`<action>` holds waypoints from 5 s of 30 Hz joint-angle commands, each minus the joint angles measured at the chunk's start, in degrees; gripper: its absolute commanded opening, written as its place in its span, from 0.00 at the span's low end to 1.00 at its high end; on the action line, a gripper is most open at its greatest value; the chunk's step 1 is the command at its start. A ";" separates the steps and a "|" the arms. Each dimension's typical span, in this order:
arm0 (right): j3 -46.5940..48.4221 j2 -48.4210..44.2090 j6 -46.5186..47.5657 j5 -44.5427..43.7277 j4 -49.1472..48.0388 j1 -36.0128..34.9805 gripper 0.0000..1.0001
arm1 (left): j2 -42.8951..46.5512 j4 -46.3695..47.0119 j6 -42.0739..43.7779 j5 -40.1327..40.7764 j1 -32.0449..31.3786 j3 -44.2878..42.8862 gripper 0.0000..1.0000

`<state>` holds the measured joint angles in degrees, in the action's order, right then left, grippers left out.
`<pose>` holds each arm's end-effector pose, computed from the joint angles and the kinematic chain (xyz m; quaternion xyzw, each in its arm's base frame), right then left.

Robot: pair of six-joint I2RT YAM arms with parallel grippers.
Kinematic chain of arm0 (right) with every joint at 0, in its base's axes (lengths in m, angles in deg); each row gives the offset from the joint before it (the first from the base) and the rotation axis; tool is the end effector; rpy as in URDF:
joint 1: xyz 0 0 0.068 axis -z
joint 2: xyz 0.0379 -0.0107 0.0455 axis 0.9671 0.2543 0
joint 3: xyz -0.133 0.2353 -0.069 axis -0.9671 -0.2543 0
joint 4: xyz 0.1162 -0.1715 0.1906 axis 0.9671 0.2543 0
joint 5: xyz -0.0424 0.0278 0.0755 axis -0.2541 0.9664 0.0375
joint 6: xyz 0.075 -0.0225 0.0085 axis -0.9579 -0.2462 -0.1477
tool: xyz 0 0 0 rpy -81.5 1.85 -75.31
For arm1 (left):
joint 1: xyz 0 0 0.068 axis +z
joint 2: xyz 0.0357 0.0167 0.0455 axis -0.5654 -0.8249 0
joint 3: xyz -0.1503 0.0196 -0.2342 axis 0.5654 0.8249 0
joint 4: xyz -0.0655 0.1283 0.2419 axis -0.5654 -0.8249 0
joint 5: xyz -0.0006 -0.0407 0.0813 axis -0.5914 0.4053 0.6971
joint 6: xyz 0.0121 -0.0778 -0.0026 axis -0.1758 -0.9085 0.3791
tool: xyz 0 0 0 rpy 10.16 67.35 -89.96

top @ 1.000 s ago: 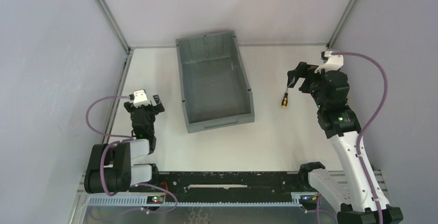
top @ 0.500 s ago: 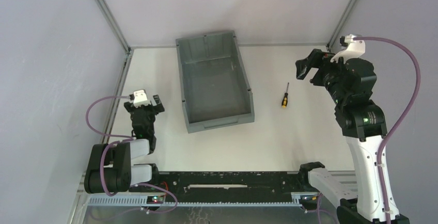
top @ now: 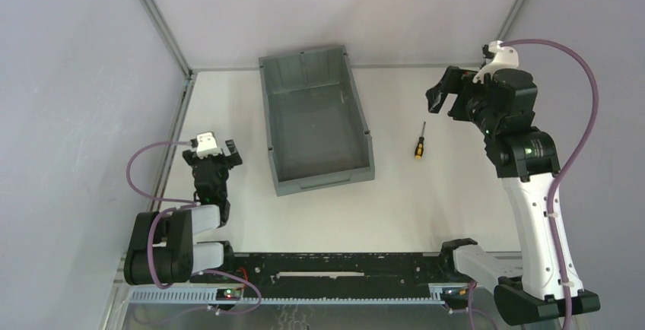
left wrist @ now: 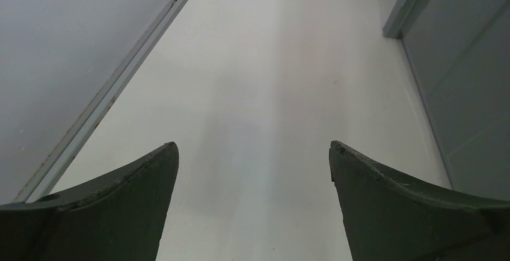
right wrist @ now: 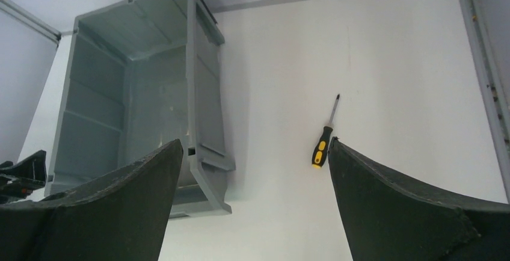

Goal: Put the screwdriver in the bin
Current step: Pick up the screwdriver from the center of the board, then place the screwdriver in the bin.

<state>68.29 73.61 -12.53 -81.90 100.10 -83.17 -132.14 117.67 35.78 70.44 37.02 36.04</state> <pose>0.2252 0.0307 0.4737 0.0325 0.8061 0.1005 0.5822 0.2490 0.0258 0.1485 -0.0967 0.7285 0.0878 0.6725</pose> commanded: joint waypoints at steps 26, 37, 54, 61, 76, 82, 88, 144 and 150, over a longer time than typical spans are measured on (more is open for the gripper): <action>-15.50 28.24 -2.27 -5.85 -14.92 1.07 1.00 | 0.13 1.13 -0.28 0.76 -0.20 -2.43 1.00; -20.19 40.42 -3.66 -7.57 -22.09 1.13 0.99 | 0.14 1.13 -0.28 0.81 -0.22 -2.43 1.00; -19.05 44.29 -3.95 -5.32 -19.43 2.71 0.69 | 0.12 1.13 -0.28 0.77 -0.22 -2.40 1.00; -17.19 46.59 -3.86 -5.54 -17.20 2.89 0.55 | 0.13 1.13 -0.32 0.75 -0.22 -2.42 1.00; -16.41 38.16 -3.31 -9.53 -14.13 1.66 0.17 | 0.18 1.14 -0.29 0.83 -0.24 -2.47 1.00; -16.37 27.75 -2.32 -8.74 -11.76 1.66 0.15 | 0.13 1.14 -0.28 0.77 -0.22 -2.46 1.00; -13.65 15.95 -1.76 -8.17 -7.37 1.36 0.14 | 0.14 1.13 -0.29 0.85 -0.24 -2.46 1.00; 11.18 28.78 -9.28 -17.65 -9.55 -43.09 0.05 | 0.14 1.14 -0.28 0.77 -0.22 -2.45 1.00; 4.65 33.53 -10.46 -15.21 -15.05 -42.29 0.04 | 0.13 1.13 -0.29 0.79 -0.22 -2.43 1.00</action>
<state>75.59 103.79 -20.86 -98.71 90.72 -125.72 -132.14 117.67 35.78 70.44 37.02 36.04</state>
